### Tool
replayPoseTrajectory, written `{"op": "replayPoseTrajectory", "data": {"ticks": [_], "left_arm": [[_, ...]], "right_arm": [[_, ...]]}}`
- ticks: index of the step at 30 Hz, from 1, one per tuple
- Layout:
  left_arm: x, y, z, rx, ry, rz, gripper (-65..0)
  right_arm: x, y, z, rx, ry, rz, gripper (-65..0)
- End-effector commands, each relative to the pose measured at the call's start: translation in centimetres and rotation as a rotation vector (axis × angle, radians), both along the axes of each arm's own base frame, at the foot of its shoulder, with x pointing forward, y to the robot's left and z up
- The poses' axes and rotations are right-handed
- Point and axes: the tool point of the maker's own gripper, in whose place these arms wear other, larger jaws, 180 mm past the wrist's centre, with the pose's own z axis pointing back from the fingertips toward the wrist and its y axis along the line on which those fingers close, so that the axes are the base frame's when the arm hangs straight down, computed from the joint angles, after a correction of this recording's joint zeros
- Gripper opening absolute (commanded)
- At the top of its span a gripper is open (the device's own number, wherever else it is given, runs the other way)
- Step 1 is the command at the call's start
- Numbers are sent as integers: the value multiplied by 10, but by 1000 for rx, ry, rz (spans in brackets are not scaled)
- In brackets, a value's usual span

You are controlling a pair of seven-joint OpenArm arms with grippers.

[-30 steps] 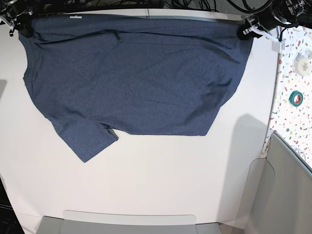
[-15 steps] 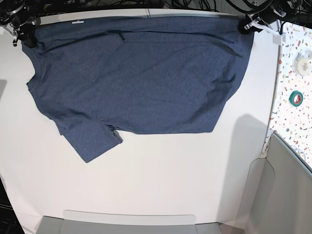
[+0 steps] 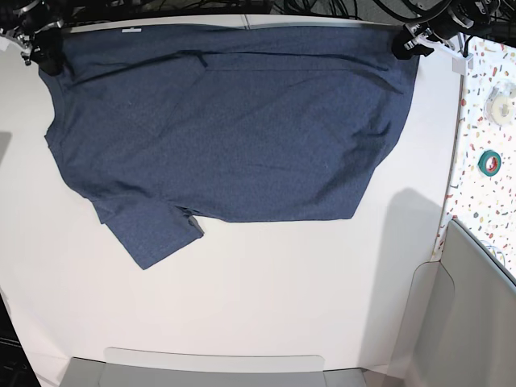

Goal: Layout the t-shirt on the table in an organized manner, then fold the t-shirt properly
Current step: 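Drag the shirt by its shoulder corners with both grippers to straighten it, then release the shoulder corners and lift both grippers off the shirt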

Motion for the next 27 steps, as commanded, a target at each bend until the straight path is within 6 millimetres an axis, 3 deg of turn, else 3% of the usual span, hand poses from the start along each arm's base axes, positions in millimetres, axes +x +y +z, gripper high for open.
{"op": "replayPoseTrajectory", "data": {"ticks": [1, 5, 8, 15, 22, 27], "left_arm": [[1, 4, 5, 14, -11, -7, -452], [1, 4, 6, 14, -12, -7, -451], [2, 5, 6, 18, -13, -9, -451], [0, 6, 6, 20, -9, -11, -451], [3, 6, 21, 69, -37, -42, -451], [11, 21, 44, 156, -91, -31, -451]], "right_arm": [[-11, -5, -1, -29, 47, 11, -377], [-22, -11, 5, -39, 49, 12, -234], [-27, -17, 11, -46, 49, 19, -191], [-43, -38, 32, -89, 71, 54, -187], [-59, -83, 66, -216, 91, 14, -187], [-37, -98, 99, -324, 54, 67, -188]]}}
